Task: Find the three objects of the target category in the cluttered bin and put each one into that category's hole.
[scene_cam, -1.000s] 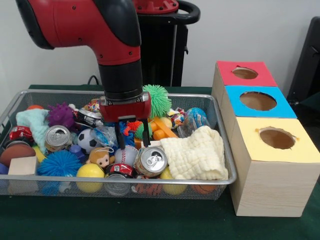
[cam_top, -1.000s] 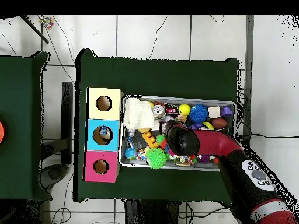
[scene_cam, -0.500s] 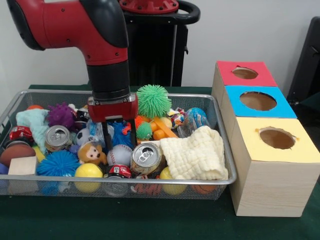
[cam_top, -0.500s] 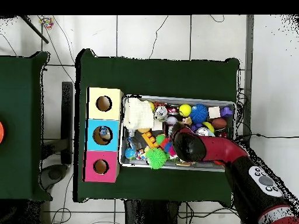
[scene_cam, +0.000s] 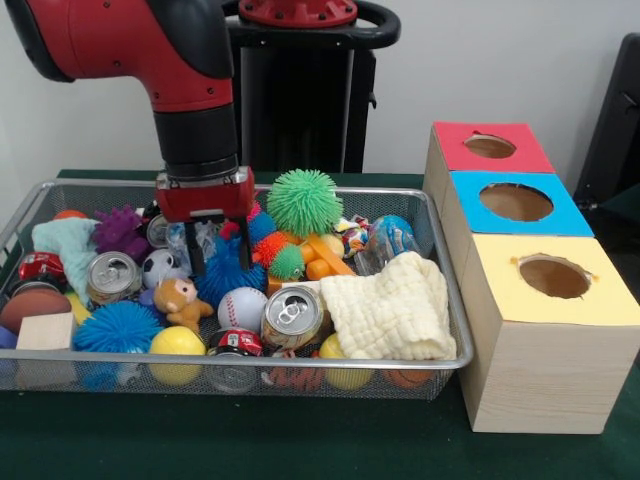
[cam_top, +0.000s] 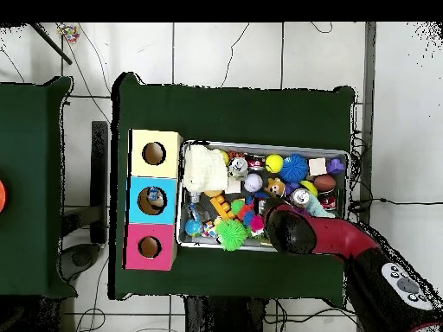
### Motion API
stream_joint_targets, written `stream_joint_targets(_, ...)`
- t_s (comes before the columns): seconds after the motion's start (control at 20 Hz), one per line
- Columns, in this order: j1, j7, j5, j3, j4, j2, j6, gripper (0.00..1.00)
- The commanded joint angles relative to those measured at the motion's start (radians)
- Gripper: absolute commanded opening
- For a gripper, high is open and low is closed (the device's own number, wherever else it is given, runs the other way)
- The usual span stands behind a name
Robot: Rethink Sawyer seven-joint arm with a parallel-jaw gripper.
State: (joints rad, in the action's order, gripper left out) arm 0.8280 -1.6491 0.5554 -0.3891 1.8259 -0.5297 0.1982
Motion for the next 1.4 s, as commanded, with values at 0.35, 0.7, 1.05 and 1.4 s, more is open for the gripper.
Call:
stream_joint_targets(0.35, 0.040, -0.027, 0.066, 0.017, 0.059, -0.032, -0.003, 1.00)
stream_joint_targets(0.7, 0.060, -0.006, 0.068, 0.005, 0.055, -0.036, 0.018, 1.00)
stream_joint_targets(1.05, 0.088, 0.015, 0.076, -0.016, 0.050, -0.037, 0.038, 1.00)
stream_joint_targets(1.4, 0.094, -0.005, 0.097, -0.004, 0.074, -0.039, 0.013, 0.00)
